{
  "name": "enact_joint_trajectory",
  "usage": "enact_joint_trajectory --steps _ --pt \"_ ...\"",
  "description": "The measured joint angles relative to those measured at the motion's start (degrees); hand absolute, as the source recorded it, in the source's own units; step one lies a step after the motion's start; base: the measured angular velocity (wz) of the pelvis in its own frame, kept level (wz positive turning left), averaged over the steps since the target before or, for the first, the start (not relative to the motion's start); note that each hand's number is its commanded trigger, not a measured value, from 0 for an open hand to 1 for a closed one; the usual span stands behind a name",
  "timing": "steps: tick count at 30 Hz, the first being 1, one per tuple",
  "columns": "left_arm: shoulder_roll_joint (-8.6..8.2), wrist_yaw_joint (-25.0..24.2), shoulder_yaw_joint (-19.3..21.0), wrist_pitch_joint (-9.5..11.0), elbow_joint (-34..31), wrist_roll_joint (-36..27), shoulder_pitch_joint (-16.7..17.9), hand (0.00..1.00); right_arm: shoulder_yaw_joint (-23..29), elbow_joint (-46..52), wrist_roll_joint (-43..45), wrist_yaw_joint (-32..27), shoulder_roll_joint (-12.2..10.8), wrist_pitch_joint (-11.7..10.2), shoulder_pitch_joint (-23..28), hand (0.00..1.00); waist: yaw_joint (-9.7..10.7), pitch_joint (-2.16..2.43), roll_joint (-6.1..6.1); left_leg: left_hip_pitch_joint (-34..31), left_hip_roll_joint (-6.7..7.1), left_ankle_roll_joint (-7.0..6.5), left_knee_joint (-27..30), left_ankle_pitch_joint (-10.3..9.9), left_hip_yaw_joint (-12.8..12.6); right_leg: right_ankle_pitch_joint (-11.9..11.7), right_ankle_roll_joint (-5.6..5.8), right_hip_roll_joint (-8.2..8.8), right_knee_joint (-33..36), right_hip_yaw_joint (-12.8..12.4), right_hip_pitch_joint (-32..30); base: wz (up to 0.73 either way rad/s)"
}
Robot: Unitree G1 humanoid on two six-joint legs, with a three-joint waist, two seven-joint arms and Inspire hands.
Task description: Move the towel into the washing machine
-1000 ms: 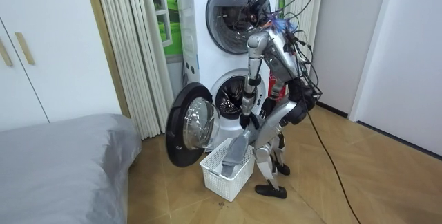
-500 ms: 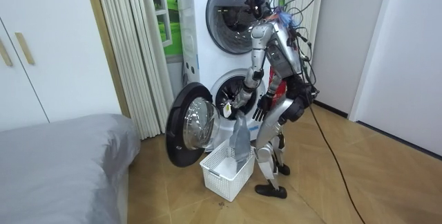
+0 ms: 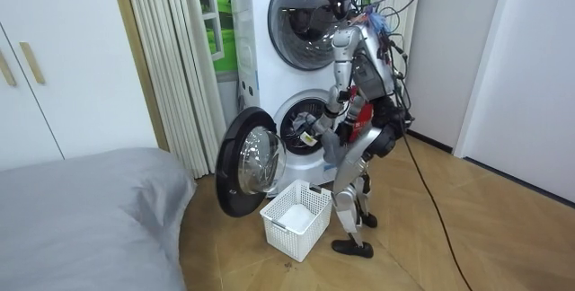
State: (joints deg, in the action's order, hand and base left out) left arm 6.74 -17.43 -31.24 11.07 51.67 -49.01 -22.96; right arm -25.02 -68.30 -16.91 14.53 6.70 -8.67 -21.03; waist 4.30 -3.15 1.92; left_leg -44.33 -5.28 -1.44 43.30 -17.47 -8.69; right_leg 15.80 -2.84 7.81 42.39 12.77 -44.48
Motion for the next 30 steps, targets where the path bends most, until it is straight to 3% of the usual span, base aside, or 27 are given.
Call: enact_joint_trajectory --steps 7,13,16,17,18,22,27,30 --pt "-0.63 -4.65 0.17 -3.43 -0.04 -13.74 0.47 1.00 2.40 1.59 1.51 -0.03 -0.11 1.27 0.17 0.00 -0.05 0.28 0.03 0.20 0.05 -0.05 -2.03 1.34 0.94 -1.60 -0.23 -0.19 -2.57 1.40 1.24 0.05" --pt "-0.88 -4.69 0.25 -5.74 -0.06 -20.27 1.02 1.00 2.68 1.63 1.65 -1.01 -0.28 2.50 0.14 0.00 -0.06 0.39 0.18 1.17 0.00 0.01 -3.38 1.87 0.99 -2.02 -0.20 -0.26 -3.70 1.57 2.18 0.02" --pt "-1.59 -4.68 0.67 -5.87 -0.13 -21.44 1.02 1.00 2.67 1.68 1.65 -1.65 -0.30 2.56 0.07 0.00 -0.03 0.39 0.19 1.13 -0.02 0.03 -3.38 1.89 0.98 -2.02 -0.21 -0.41 -3.72 1.54 2.11 0.00" --pt "-1.72 -4.68 0.70 -5.87 -0.21 -21.71 1.02 1.00 2.67 1.69 1.66 -1.79 -0.32 2.56 0.03 0.36 -0.04 0.39 0.19 1.11 -0.02 0.04 -3.36 1.89 0.98 -2.02 -0.20 -0.56 -3.75 1.53 2.11 0.00" --pt "-1.83 -4.67 0.70 -6.02 -0.66 -22.38 1.02 1.00 2.71 1.70 1.66 -1.85 -0.36 2.57 -0.11 1.00 -0.04 0.39 0.18 1.07 -0.02 0.06 -3.32 1.88 0.97 -2.03 -0.22 -0.93 -3.87 1.49 2.11 0.00" --pt "-3.40 -4.67 0.78 -6.18 -1.01 -25.00 0.96 1.00 4.00 1.75 2.18 -2.05 -0.66 3.80 -0.81 1.00 0.20 0.39 0.18 1.08 0.02 0.18 -3.55 1.95 0.96 -2.03 -0.24 -0.93 -3.94 1.35 2.09 0.00" --pt "-3.47 -4.69 0.82 -7.01 -1.00 -25.43 1.60 1.00 4.47 2.38 4.01 -3.50 -0.78 4.98 -0.09 1.00 -0.22 0.47 0.06 1.53 -0.23 0.35 -3.93 2.06 0.83 -2.33 -0.40 -1.10 -4.78 1.45 2.65 -0.01" --pt "-3.44 -4.76 0.76 -7.09 -1.00 -25.93 3.03 1.00 4.42 3.02 5.06 -4.43 -0.96 5.39 1.01 1.00 -0.93 0.76 -0.41 1.92 -0.17 0.48 -4.65 2.16 0.81 -2.53 -0.38 -1.63 -5.42 1.34 2.94 -0.02"
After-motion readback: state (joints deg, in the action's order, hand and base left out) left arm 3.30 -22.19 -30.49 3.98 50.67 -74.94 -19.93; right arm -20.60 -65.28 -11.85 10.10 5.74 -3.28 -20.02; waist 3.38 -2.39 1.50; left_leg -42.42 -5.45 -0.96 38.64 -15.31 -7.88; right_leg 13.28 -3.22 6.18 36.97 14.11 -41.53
